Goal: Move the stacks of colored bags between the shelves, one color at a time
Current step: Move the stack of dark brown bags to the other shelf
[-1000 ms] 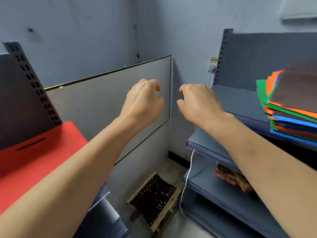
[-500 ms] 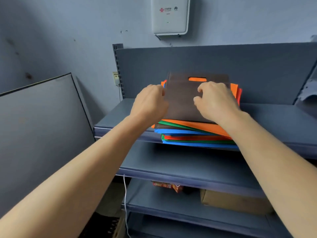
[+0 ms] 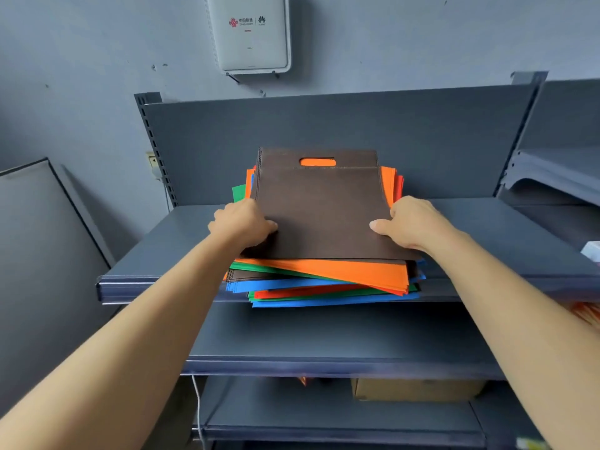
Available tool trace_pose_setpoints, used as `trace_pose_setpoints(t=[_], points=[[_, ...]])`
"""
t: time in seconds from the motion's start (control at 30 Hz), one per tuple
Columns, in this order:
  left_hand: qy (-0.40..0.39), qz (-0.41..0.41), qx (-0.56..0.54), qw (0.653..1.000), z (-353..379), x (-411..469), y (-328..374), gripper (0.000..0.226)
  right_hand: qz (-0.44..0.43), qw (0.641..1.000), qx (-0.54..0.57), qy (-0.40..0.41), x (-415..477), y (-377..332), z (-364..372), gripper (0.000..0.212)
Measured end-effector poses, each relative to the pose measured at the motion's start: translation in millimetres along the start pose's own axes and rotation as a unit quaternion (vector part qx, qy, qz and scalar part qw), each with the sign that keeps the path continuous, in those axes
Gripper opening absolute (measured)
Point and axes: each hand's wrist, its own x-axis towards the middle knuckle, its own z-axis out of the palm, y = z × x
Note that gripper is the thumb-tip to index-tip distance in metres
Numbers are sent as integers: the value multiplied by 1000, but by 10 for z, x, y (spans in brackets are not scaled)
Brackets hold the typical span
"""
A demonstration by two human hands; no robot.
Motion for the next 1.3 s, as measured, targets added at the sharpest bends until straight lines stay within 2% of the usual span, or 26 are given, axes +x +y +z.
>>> trace_pose_setpoints(t=[0.2,0.37,0.4,0.5,0.6,0.67,0.8,0.9,0.97,1.07,1.17,1.3], points=[[7,14,-56,998,-57,96,-45,49,43,999,-16,22,12,-142,-21,42],[48,121,-76,989,-28,84,-43,28,66,996,-30,43,85,-232,23,26],[49,142,-74,986,-18,69,-53,30,65,996,-33,53,120,-219,41,21],[41,194,-49,979,-31,14,-86,60,50,995,-43,75,192,-219,87,10],[53,221,-24,973,-70,-13,-102,60,39,996,-25,79,194,-278,110,10],[63,217,-17,974,-86,-3,-135,56,35,997,-17,73,166,-325,115,9],[83,144,-14,986,-142,86,-295,42,9,999,3,36,101,-434,114,35],[61,82,-2,995,-169,174,-452,37,-8,1000,5,14,92,-517,132,27],[40,67,-7,997,-165,219,-531,38,-18,1000,23,8,94,-591,153,32],[16,54,-36,998,-149,235,-571,36,-13,996,93,8,108,-696,185,46],[24,57,-67,996,-135,207,-565,37,32,980,195,24,154,-731,195,37],[48,66,-112,990,-141,155,-553,47,111,936,335,9,166,-706,139,33]])
